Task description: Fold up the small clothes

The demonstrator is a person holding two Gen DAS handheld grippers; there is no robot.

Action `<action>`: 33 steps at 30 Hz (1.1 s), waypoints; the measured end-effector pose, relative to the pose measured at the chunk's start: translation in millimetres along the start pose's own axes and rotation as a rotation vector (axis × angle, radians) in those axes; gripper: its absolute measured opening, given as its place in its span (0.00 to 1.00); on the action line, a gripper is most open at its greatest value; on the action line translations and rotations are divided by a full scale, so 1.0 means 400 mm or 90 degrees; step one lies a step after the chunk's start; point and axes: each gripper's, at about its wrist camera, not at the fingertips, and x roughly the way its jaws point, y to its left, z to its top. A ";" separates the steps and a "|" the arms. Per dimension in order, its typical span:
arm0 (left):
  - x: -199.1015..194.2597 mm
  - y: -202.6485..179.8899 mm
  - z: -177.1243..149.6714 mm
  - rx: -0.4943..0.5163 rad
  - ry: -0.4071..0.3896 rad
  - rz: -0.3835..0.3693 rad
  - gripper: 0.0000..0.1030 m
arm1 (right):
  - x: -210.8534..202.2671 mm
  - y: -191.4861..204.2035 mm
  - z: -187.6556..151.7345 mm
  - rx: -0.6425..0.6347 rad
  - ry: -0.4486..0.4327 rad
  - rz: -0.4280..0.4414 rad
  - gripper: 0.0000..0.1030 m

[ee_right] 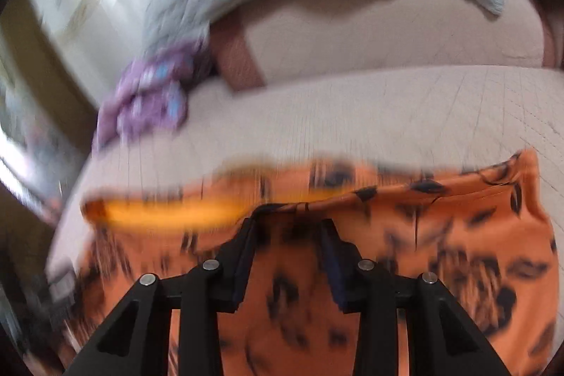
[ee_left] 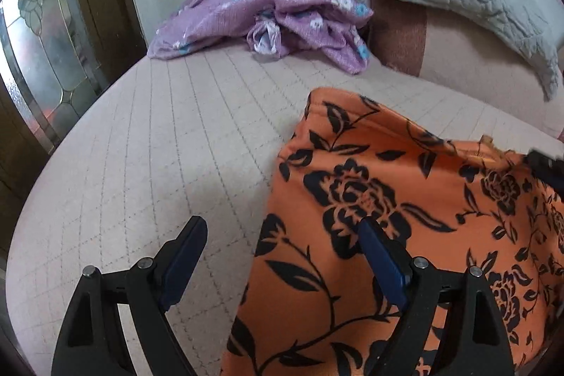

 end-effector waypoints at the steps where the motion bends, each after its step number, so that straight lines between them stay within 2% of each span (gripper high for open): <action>1: -0.004 -0.001 0.001 0.009 -0.007 0.012 0.85 | -0.002 -0.013 0.014 0.024 -0.009 0.006 0.38; 4: -0.005 0.007 0.004 0.015 -0.013 0.040 0.85 | -0.034 -0.027 0.016 0.021 -0.014 0.008 0.38; 8: 0.019 0.023 -0.006 0.003 0.033 0.048 0.85 | -0.129 -0.060 -0.030 -0.015 -0.007 -0.001 0.38; 11: 0.014 0.028 -0.009 0.015 0.020 0.078 0.87 | -0.217 -0.102 -0.085 -0.036 0.000 -0.015 0.38; 14: 0.014 0.030 -0.017 0.004 0.017 0.085 0.87 | -0.302 -0.155 -0.146 -0.032 0.014 -0.022 0.38; 17: -0.003 -0.006 -0.030 0.041 0.022 0.096 0.87 | -0.362 -0.197 -0.221 -0.036 0.037 -0.024 0.38; 20: -0.075 -0.059 -0.039 0.076 -0.015 0.049 0.87 | -0.349 -0.237 -0.287 -0.040 0.090 -0.055 0.38; 21: -0.094 -0.080 -0.046 0.089 -0.022 0.033 0.87 | -0.343 -0.259 -0.304 -0.029 0.094 -0.045 0.38; 26: -0.183 -0.240 -0.140 0.184 -0.001 -0.123 0.87 | -0.372 -0.296 -0.282 0.036 0.074 -0.002 0.38; 29: -0.192 -0.335 -0.190 0.220 0.016 -0.176 0.87 | -0.407 -0.304 -0.262 0.061 0.040 0.025 0.39; 32: -0.157 -0.407 -0.231 0.245 0.050 -0.173 0.87 | -0.415 -0.306 -0.260 0.075 0.043 0.035 0.39; 33: -0.145 -0.422 -0.244 0.247 0.044 -0.159 0.88 | -0.405 -0.312 -0.264 0.081 0.055 0.033 0.39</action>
